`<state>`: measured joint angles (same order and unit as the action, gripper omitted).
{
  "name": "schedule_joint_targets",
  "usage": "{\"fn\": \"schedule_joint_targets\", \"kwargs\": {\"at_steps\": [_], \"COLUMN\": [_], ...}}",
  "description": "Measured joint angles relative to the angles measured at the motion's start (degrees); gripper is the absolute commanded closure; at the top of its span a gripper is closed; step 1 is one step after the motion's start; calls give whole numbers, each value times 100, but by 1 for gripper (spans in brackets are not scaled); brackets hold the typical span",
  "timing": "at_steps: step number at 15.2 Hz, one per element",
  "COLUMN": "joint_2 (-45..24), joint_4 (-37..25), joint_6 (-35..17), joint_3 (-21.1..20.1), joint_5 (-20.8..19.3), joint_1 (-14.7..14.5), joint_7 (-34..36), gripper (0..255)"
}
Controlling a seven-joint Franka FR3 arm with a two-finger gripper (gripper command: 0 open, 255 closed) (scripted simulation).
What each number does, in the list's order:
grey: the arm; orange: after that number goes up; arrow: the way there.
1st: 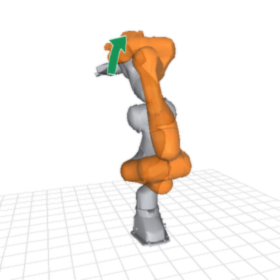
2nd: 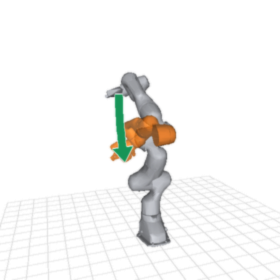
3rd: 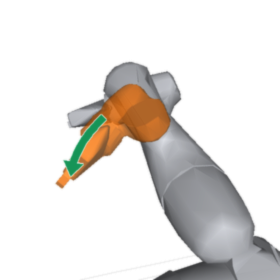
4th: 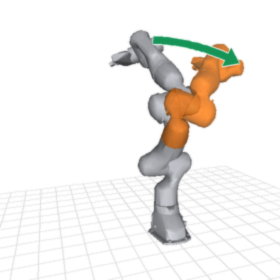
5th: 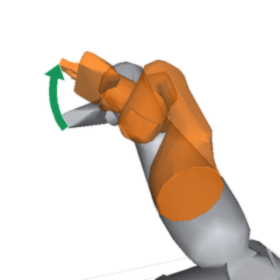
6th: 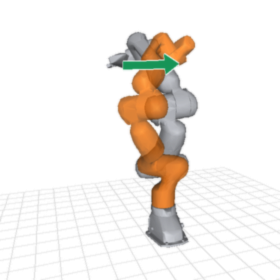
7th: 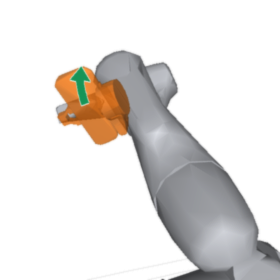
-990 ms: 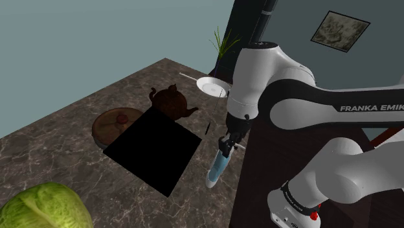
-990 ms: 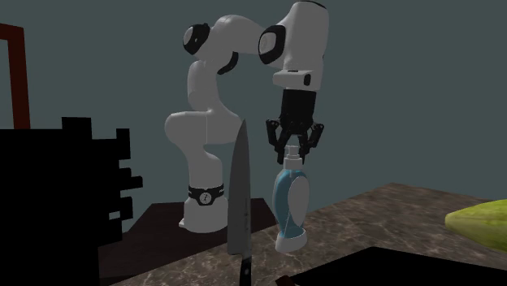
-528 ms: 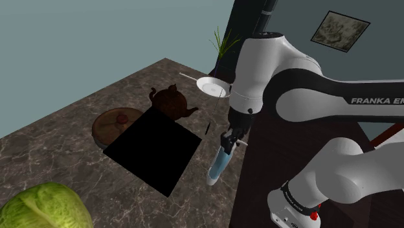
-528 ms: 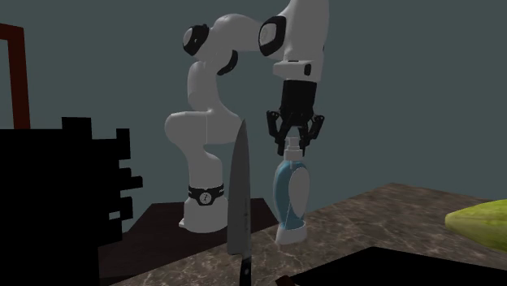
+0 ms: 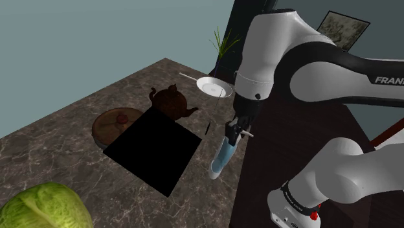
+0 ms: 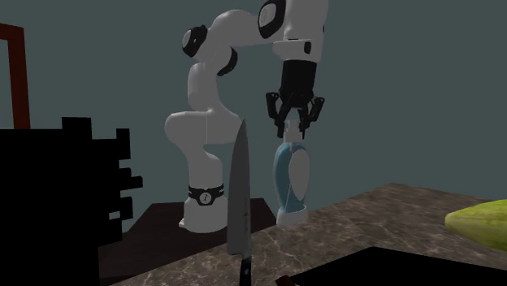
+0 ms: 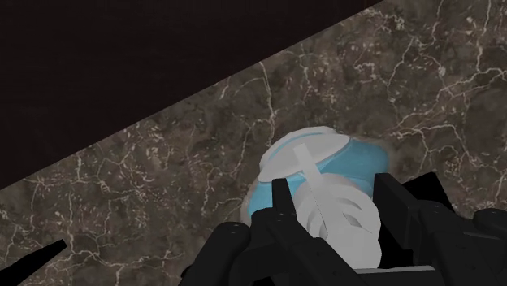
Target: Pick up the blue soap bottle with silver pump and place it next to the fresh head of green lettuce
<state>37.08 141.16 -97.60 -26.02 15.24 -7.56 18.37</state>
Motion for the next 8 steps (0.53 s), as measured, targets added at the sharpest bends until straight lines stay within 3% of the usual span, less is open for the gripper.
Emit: {"fn": "schedule_joint_targets", "kwargs": {"at_steps": [8], "joint_2": [28], "joint_4": [-590], "joint_6": [621], "joint_3": [144], "joint_5": [-111], "joint_1": [41], "joint_7": [15], "gripper": [255]}}
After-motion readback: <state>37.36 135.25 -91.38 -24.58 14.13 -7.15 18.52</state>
